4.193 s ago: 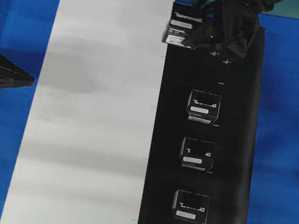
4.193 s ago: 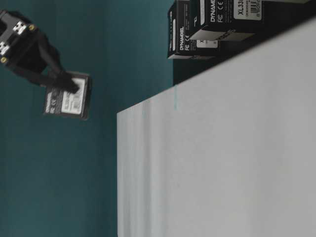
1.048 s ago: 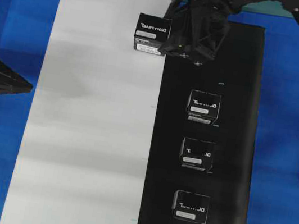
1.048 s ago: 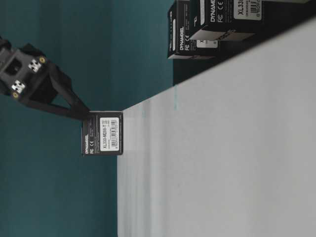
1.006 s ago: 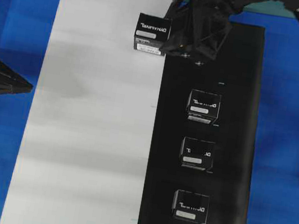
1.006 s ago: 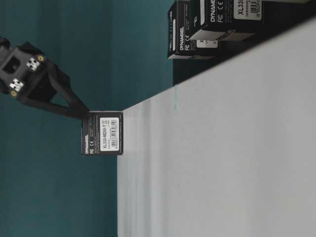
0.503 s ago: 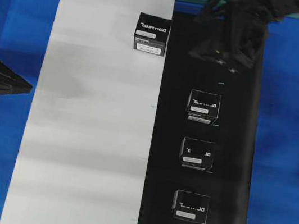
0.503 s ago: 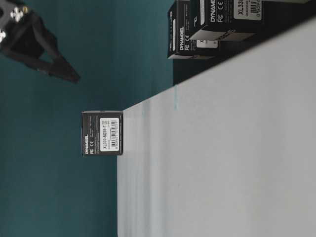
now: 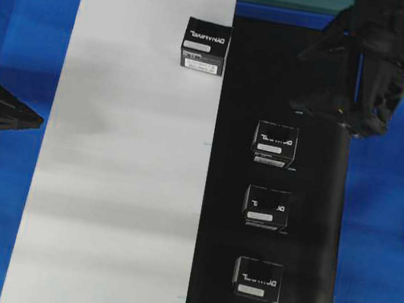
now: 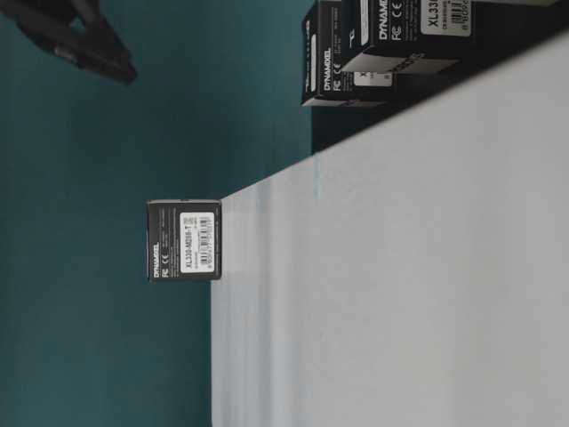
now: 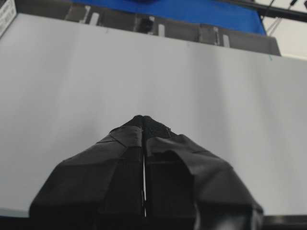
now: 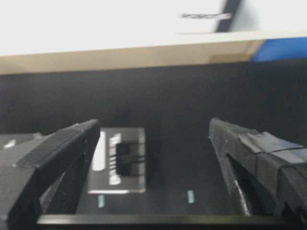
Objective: Place the box from the black base onto the white base.
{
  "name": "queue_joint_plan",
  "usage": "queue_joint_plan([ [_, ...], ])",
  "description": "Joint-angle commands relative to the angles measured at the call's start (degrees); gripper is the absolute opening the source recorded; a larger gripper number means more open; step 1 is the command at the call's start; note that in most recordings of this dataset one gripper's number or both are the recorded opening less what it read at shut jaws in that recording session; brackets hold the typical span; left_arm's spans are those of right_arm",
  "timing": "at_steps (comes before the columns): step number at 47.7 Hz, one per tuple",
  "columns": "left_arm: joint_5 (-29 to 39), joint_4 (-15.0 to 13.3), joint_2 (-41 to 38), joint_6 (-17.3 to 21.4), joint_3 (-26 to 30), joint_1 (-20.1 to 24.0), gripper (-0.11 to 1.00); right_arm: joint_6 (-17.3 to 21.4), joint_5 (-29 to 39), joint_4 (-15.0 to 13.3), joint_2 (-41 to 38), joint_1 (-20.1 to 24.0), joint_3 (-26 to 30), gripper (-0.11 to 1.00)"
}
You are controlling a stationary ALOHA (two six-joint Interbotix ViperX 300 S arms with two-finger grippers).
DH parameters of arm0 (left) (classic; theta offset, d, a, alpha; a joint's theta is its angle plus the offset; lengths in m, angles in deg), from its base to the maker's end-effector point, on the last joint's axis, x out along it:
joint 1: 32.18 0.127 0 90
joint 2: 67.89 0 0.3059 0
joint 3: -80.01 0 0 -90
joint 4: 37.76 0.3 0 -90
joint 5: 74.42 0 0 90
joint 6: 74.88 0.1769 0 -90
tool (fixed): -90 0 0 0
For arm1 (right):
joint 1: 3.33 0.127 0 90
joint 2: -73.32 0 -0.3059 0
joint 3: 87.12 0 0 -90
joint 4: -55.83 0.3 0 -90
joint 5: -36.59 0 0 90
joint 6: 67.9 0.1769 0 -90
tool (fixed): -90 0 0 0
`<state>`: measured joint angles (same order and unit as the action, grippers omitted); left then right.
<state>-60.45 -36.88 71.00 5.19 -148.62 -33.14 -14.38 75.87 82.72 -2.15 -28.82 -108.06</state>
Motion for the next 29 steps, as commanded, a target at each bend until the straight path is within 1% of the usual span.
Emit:
queue_joint_plan([
  [1, -0.26, 0.18, -0.09, -0.09, 0.88, 0.09, -0.05, 0.09, -2.99, 0.70, 3.08, 1.41, -1.76, 0.99],
  [12, -0.26, 0.18, 0.26, -0.18, 0.97, 0.09, -0.05, 0.70, -12.22, 1.41, 12.39, 4.39, -8.26, 0.99],
  [17, -0.35, 0.18, 0.26, -0.18, 0.97, 0.09, -0.05, 3.87, -17.58, 2.64, 16.87, 6.42, -11.25, 0.99],
  [20, -0.26, 0.18, 0.26, -0.18, 0.97, 0.09, -0.05, 6.94, -20.74, 3.52, 18.81, 7.65, -13.01, 0.99],
  [21, -0.26, 0.18, 0.26, -0.18, 0.97, 0.09, -0.05, 8.44, -21.88, 3.52, 19.60, 8.35, -13.89, 0.99],
  [23, -0.35, 0.18, 0.26, -0.18, 0.97, 0.09, -0.05, 10.20, -23.20, 3.52, 20.65, 9.49, -14.94, 0.99],
  [26, -0.26, 0.18, 0.26, -0.18, 0.97, 0.09, -0.05, 11.95, -24.52, 3.43, 21.62, 11.34, -16.52, 0.99],
  [29, -0.26, 0.18, 0.26, -0.18, 0.97, 0.09, -0.05, 12.57, -25.40, 3.43, 22.06, 13.18, -17.84, 0.99],
])
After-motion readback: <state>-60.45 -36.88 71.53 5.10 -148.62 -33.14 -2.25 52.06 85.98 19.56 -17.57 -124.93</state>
